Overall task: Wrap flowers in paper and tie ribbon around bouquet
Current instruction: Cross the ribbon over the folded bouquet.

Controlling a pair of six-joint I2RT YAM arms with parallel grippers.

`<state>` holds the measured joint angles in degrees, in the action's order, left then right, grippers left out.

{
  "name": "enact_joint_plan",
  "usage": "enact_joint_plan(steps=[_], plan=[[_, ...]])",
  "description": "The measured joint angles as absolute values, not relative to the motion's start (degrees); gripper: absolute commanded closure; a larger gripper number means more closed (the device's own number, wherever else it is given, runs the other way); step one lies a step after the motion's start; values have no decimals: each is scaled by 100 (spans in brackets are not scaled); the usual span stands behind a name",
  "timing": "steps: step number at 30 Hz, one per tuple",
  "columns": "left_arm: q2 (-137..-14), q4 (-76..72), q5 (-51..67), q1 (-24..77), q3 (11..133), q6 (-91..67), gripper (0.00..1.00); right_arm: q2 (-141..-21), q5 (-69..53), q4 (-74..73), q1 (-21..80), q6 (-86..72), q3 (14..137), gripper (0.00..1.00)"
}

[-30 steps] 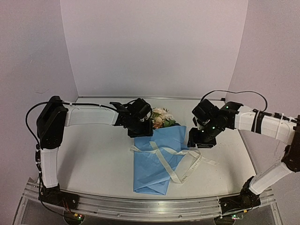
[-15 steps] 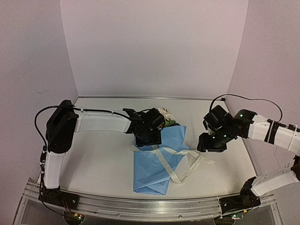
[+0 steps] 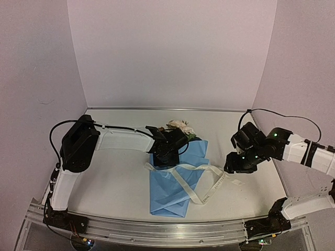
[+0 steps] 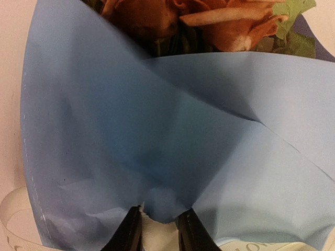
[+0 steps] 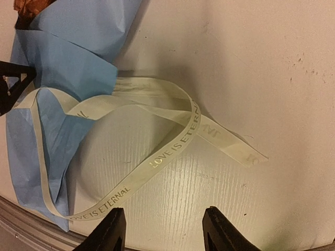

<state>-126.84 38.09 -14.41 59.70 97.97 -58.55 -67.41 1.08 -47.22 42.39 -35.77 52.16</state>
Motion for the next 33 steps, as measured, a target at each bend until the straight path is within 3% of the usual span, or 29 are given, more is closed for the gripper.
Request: enact_joint_plan(steps=[3, 6, 22, 33], plan=[[-12698, 3821, -1548, 5970, 9802, -5854, 97, -6693, 126, -4718, 4239, -3573, 5172, 53], [-12696, 3808, -1677, 5970, 9802, -5851, 100, -6683, 140, -4719, 4239, -3569, 5159, 53], [-12205, 3444, -2053, 5940, 9660, -5055, 99, -7045, 300, -4574, 3988, -3384, 4912, 49], [-12191, 2898, -1628, 5916, 9158, -4794, 87, -7550, 295, -4031, 3913, -3105, 4582, 44]])
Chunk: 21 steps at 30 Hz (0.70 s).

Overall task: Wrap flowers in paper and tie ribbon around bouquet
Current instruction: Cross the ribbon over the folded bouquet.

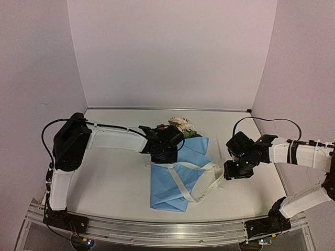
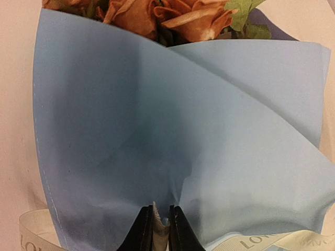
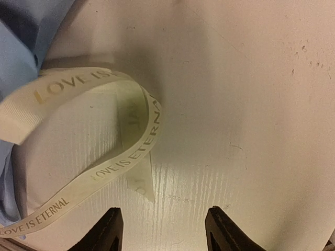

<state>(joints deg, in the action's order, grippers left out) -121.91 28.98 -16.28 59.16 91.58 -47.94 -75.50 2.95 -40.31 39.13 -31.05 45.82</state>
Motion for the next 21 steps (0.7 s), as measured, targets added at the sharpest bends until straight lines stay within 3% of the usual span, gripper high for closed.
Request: enact_joint_plan(steps=[14, 21], plan=[[-12015, 2471, -1535, 5916, 8751, -4798, 80, -7872, 208, -3939, 3863, -3171, 4580, 43], [-11888, 2320, -1518, 5916, 8596, -4815, 86, -7887, 183, -3857, 3861, -3233, 4498, 41]])
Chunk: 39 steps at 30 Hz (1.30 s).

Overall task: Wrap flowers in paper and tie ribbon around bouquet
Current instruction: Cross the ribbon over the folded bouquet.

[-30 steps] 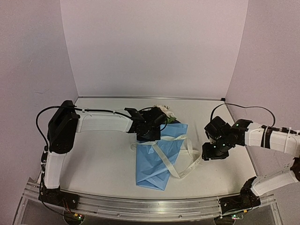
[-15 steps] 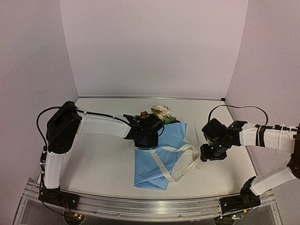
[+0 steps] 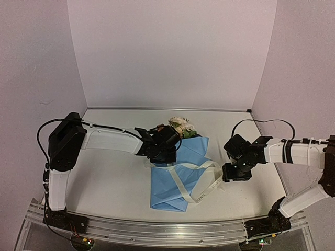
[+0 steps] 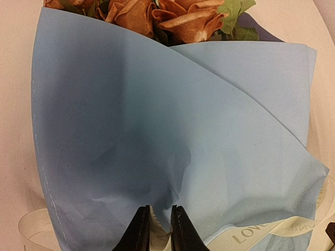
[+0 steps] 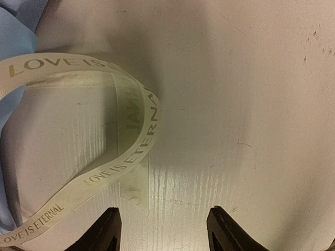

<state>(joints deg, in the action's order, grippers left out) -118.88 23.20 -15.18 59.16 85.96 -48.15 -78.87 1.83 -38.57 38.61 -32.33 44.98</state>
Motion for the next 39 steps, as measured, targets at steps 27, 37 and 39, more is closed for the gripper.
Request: enact_joint_plan(steps=[27, 37, 39], plan=[[-11623, 2191, -1512, 5838, 8385, -4818, 100, -8887, 435, -3648, 4311, -3214, 4587, 49], [-11609, 2130, -1486, 5780, 8279, -4821, 100, -9259, 657, -3457, 4506, -3381, 4740, 62], [-11609, 2130, -1470, 5767, 8268, -4821, 100, -9262, 668, -3345, 4510, -3473, 4708, 68]])
